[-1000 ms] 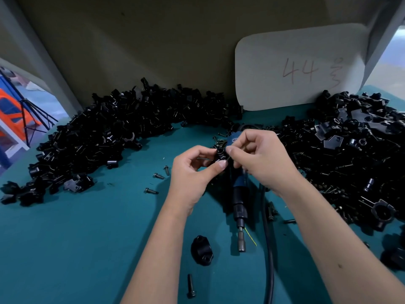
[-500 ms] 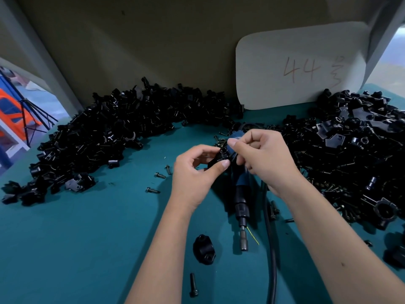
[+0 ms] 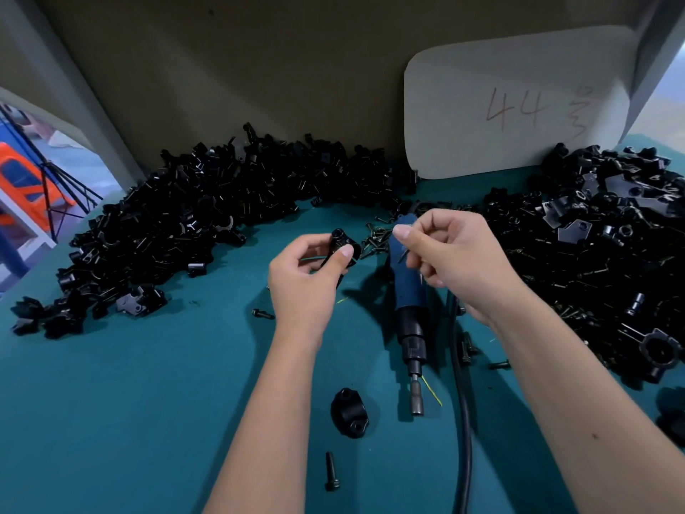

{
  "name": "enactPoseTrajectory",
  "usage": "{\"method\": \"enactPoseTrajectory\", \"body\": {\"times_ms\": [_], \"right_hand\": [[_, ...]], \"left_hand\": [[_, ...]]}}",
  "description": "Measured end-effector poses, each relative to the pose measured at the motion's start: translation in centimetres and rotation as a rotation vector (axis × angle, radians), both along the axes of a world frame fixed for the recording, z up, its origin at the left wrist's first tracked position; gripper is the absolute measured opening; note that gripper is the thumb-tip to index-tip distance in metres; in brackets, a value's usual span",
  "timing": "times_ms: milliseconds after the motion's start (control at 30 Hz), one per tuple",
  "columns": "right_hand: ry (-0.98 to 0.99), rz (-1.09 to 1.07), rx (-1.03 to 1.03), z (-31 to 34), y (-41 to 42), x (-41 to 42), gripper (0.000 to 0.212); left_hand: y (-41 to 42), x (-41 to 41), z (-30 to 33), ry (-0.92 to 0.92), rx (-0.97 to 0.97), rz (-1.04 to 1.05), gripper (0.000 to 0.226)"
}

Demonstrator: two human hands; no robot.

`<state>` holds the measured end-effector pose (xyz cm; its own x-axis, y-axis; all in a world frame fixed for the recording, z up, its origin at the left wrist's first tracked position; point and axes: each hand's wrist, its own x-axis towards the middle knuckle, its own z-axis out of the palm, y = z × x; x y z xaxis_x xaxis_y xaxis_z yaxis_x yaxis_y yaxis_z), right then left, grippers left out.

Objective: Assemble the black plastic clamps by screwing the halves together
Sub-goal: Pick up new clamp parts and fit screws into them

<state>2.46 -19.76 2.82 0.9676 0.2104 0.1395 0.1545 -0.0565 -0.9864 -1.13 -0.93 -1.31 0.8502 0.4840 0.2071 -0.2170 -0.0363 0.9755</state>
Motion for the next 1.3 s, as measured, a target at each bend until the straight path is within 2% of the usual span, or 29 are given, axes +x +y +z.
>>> {"method": "enactPoseTrajectory", "body": {"times_ms": [133, 267, 467, 667, 933, 1033, 1100, 1167, 1300], "right_hand": [[-0.034, 0.012, 0.080, 0.0, 0.3, 0.0, 0.021], [-0.045, 0.128, 0.151, 0.1, 0.9, -0.1, 0.006], [-0.003, 0.124, 0.228, 0.1, 0.8, 0.0, 0.011], [-0.056, 0.139, 0.114, 0.3, 0.5, 0.0, 0.013], [-0.310, 0.061, -0.393, 0.7, -0.2, 0.1, 0.043], [-0.348, 0.106, -0.451, 1.2, -0.5, 0.0, 0.051], [-0.287, 0.162, -0.472, 2.0, -1.1, -0.1, 0.058], [-0.140, 0.215, -0.557, 2.9, -2.4, 0.0, 0.058], [0.156, 0.427, -1.017, 4.2, -6.0, -0.1, 0.022]], "left_hand": [[-0.2, -0.3, 0.5, -0.077, -0.070, -0.180, 0.017], [-0.5, -0.5, 0.8, -0.104, 0.001, -0.288, 0.019], [-0.8, -0.6, 0.9, -0.130, -0.021, -0.333, 0.021], [-1.2, -0.6, 0.9, -0.131, -0.041, -0.362, 0.021], [-3.0, -0.6, 0.9, -0.112, -0.052, -0.393, 0.017], [-3.1, -0.4, 0.9, -0.104, -0.093, -0.401, 0.016], [-3.0, -0.5, 1.1, -0.100, -0.172, -0.407, 0.015], [-3.1, -0.5, 1.4, -0.083, -0.284, -0.414, 0.010], [-3.2, -0.7, 1.9, 0.019, -0.527, -0.374, 0.019]]}}
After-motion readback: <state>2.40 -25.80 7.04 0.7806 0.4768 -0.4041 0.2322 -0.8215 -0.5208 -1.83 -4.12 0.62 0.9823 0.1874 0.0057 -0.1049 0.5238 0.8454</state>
